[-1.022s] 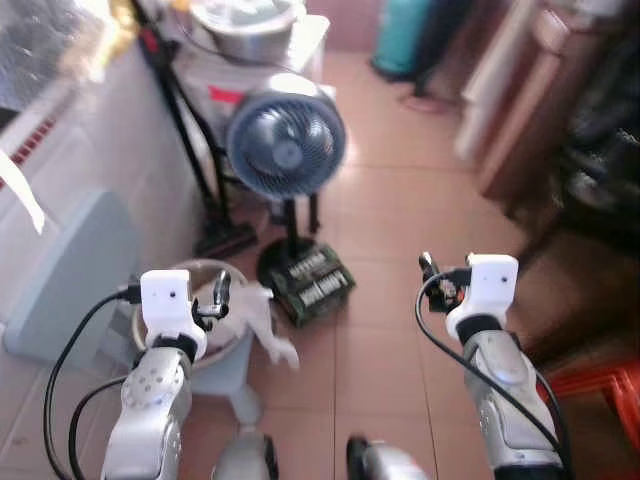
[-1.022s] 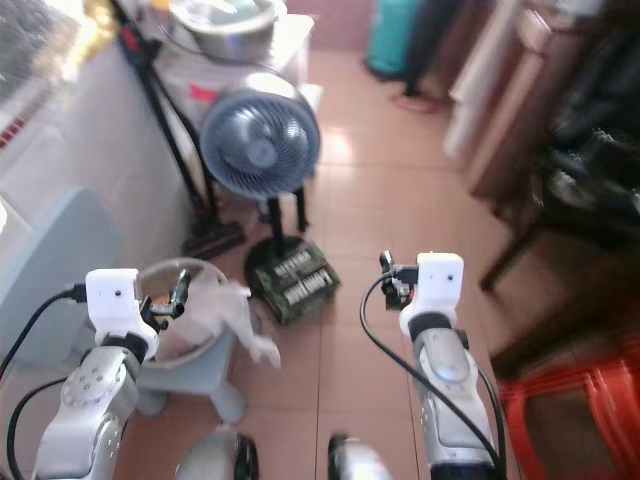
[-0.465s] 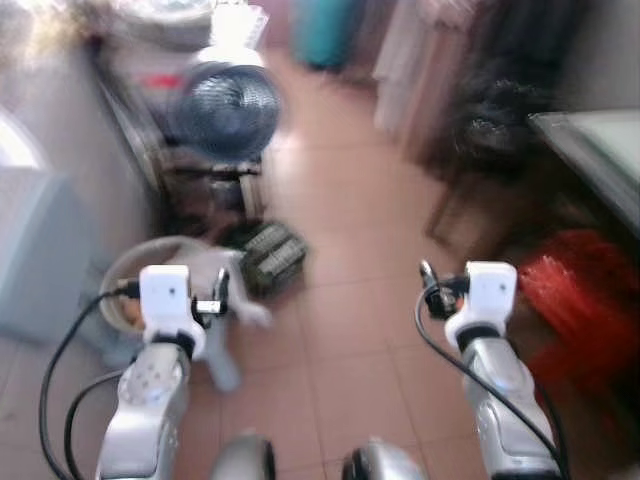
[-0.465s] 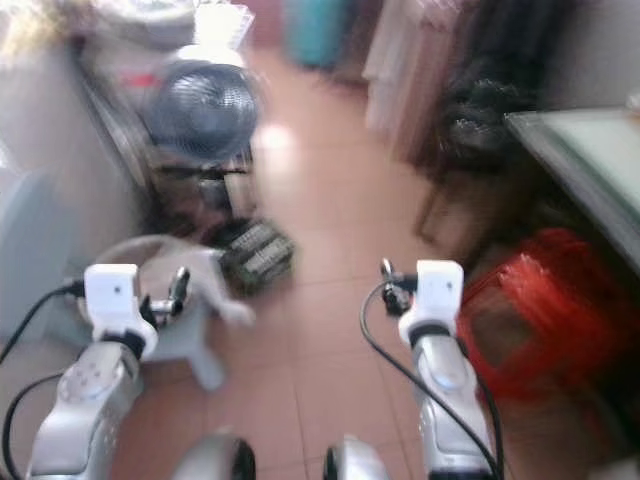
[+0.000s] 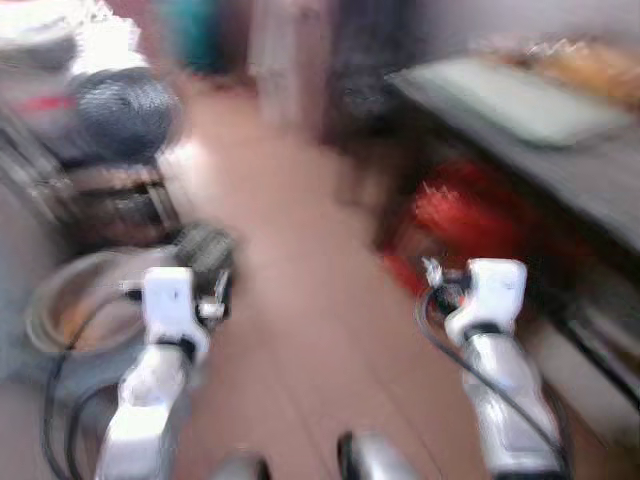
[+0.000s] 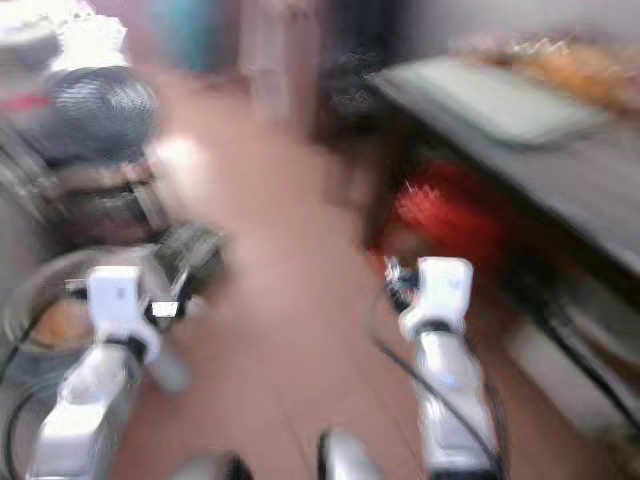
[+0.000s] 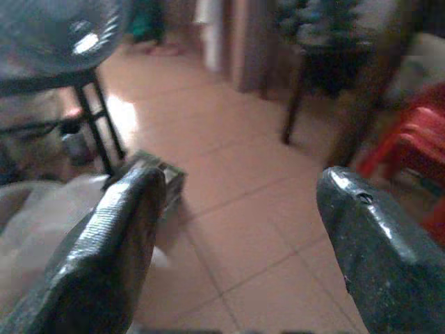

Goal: Setting the table

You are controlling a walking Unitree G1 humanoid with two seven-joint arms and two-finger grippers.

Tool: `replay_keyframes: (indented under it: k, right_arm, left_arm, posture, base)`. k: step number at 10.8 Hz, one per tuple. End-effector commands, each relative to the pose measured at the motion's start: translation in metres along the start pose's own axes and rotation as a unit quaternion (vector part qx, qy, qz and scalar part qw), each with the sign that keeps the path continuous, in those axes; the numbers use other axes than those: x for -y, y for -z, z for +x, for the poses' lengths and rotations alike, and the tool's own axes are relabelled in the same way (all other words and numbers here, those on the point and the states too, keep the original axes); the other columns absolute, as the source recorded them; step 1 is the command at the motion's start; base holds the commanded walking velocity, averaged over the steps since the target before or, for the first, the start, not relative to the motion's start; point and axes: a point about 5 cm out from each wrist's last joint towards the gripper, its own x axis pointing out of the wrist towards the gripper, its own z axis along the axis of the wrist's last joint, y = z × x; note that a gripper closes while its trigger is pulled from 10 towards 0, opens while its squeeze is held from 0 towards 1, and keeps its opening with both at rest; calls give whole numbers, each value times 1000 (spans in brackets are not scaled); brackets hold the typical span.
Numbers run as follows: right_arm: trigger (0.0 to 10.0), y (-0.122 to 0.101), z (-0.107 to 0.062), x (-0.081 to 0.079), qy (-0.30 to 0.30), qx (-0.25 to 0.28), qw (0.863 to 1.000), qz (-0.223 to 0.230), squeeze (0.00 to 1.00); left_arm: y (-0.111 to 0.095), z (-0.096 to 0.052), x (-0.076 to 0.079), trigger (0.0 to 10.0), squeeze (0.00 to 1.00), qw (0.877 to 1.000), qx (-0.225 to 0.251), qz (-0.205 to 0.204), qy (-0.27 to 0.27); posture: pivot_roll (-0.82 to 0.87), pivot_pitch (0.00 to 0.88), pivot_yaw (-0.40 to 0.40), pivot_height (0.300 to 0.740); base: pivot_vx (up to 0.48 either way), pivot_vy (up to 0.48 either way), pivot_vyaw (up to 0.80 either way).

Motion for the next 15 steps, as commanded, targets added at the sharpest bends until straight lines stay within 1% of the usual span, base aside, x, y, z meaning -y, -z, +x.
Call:
replay_keyframes:
  k: [1, 3, 5, 6, 7, 8, 11, 12, 15]
  right_arm:
    - [10000, -6, 2, -1, -2, 8, 1000, -5, 0]
    - [10000, -12, 3, -4, -4, 16, 1000, -2, 0]
    - [10000, -12, 2, -1, 5, 16, 1000, -4, 0]
    - [10000, -12, 1, 0, 6, 15, 1000, -4, 0]
    - [10000, -12, 1, 1, 17, 17, 1000, -3, 0]
    - [10000, -13, 2, 1, 16, 17, 1000, 0, 0]
    - [10000, -14, 3, 0, 14, 17, 1000, 2, 0]
    - [10000, -15, 3, -1, 10, 19, 1000, 2, 0]
    - [10000, -18, 2, -2, 4, 26, 1000, 7, 0]
  left_arm:
    - [2, -1, -1, 10000, 0, 1000, -4, -2, -2]
    - [2, -1, 0, 10000, 0, 1000, -4, -3, 1]
    - [0, 1, 3, 10000, 0, 1000, 4, -3, 12]
    - [-7, -1, 7, 10000, 0, 999, 27, 9, 33]
    - [-9, -1, 8, 10000, 0, 998, 38, 21, 33]
    - [-10, 0, 9, 10000, 0, 998, 40, 22, 35]
    - [-11, -1, 15, 10000, 0, 997, 42, 7, 67]
    - [-11, -1, 16, 10000, 0, 997, 41, -1, 71]
    - [-12, 0, 17, 10000, 0, 996, 43, -7, 74]
  posture:
    - [-23, 86, 24, 740]
    - [-30, 87, 26, 740]
    - [-34, 90, 27, 740]
    - [-35, 92, 25, 740]
    - [-34, 92, 23, 740]
    - [-34, 93, 20, 740]
    - [-33, 98, 18, 740]
    - [-35, 97, 19, 740]
    - [-36, 96, 20, 740]
  base:
    - [-277, 289, -800]
    - [-272, 266, -800]
    - [0, 0, -800]
    - [0, 0, -800]
    - [0, 0, -800]
    - [0, 0, -800]
    - [0, 0, -800]
    - [0, -458, -800]
    - [0, -469, 0]
